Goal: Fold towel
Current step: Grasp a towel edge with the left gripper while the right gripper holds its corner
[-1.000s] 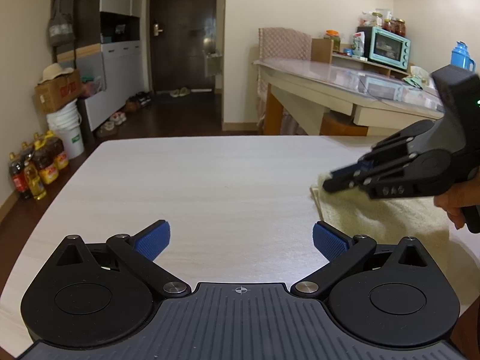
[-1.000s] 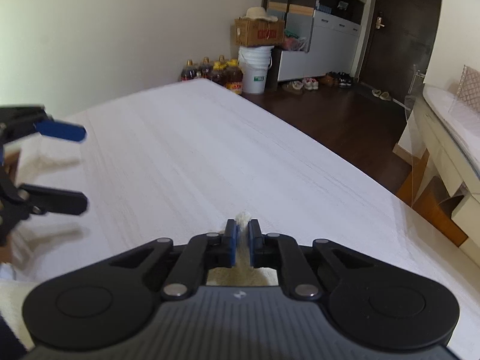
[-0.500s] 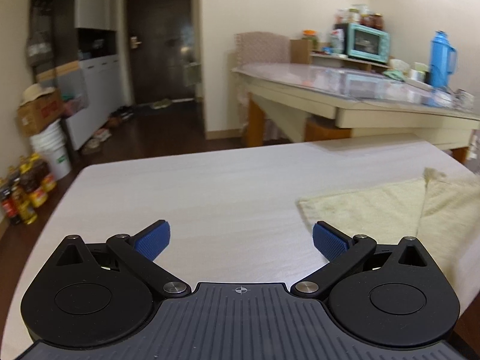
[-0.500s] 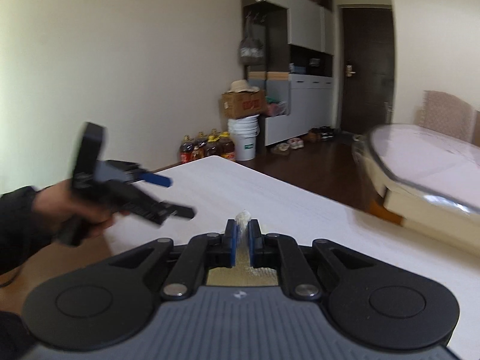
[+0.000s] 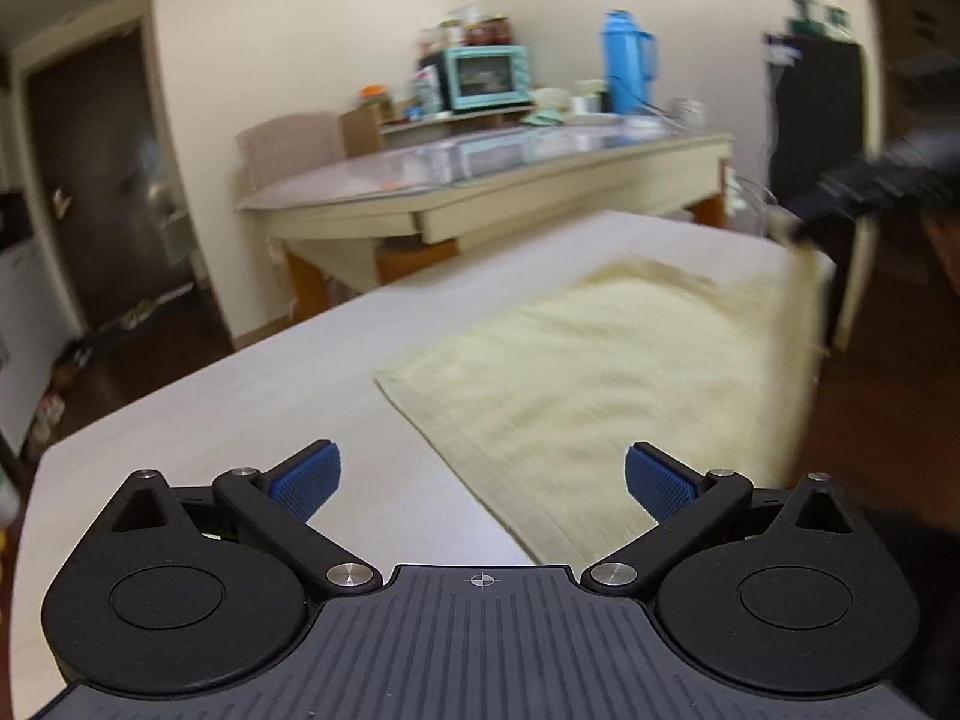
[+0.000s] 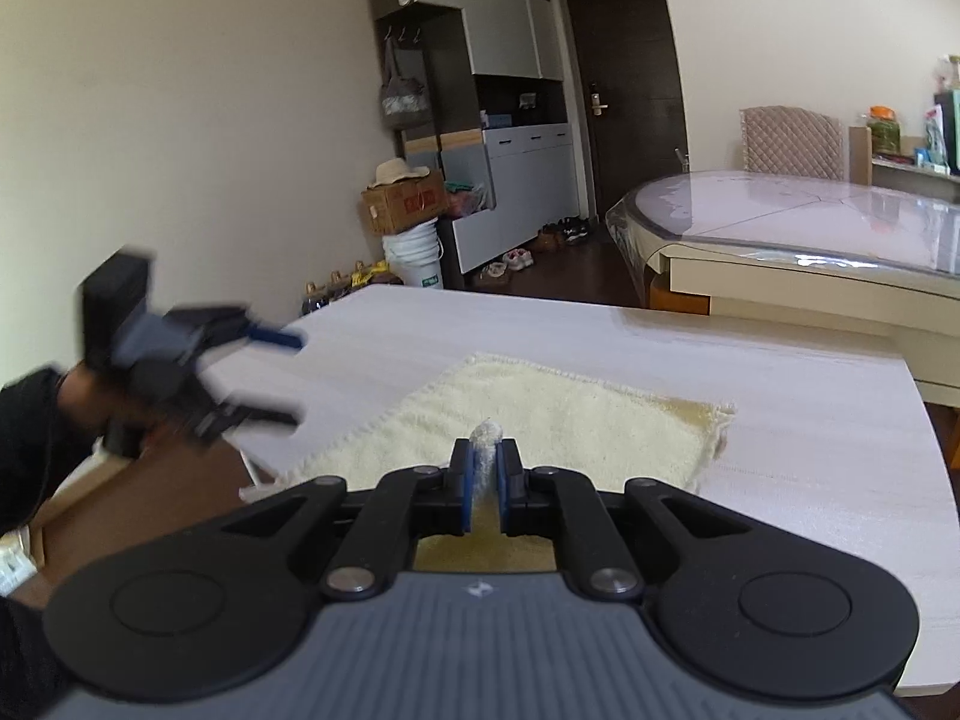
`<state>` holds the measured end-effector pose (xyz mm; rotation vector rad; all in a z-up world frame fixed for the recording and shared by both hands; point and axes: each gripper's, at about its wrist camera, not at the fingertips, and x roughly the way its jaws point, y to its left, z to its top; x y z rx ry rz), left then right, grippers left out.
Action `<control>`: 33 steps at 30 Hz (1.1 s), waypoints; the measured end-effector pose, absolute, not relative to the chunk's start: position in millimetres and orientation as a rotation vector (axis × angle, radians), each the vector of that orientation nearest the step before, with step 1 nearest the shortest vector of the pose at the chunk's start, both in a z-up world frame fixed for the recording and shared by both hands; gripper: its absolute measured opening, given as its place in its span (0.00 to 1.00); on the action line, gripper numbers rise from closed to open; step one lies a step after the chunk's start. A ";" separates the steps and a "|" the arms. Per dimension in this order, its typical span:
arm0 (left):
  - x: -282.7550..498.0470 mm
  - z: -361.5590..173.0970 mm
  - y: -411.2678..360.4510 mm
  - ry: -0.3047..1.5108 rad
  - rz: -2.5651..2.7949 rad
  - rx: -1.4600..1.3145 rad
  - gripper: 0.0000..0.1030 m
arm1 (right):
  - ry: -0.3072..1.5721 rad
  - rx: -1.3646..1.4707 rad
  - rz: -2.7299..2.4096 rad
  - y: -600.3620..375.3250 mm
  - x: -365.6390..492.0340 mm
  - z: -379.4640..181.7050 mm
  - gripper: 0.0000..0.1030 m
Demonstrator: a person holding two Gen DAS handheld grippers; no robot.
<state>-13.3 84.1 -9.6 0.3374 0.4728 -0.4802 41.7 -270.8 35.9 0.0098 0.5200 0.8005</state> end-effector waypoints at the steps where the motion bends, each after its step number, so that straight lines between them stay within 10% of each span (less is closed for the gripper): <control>1: -24.4 -13.6 81.9 0.460 -0.487 0.369 1.00 | 0.524 0.017 0.800 -272.4 44.0 35.0 0.09; 5: -42.6 -32.1 69.2 0.445 -0.529 0.507 0.91 | 0.540 0.039 0.803 -272.5 52.6 32.0 0.09; 8: -53.3 -46.2 59.2 0.438 -0.562 0.612 0.47 | 0.539 0.046 0.803 -273.1 53.4 34.0 0.09; 17: -81.6 -83.5 26.9 0.328 -0.576 0.934 0.44 | 0.521 0.058 0.785 -282.1 42.7 44.7 0.09; 20: -73.4 -76.6 27.3 0.351 -0.595 0.912 0.06 | 0.526 0.068 0.776 -284.9 42.6 43.2 0.09; 33: -41.8 -36.7 42.2 0.453 -0.670 0.772 0.05 | 0.586 -0.059 0.804 -298.3 19.7 2.6 0.14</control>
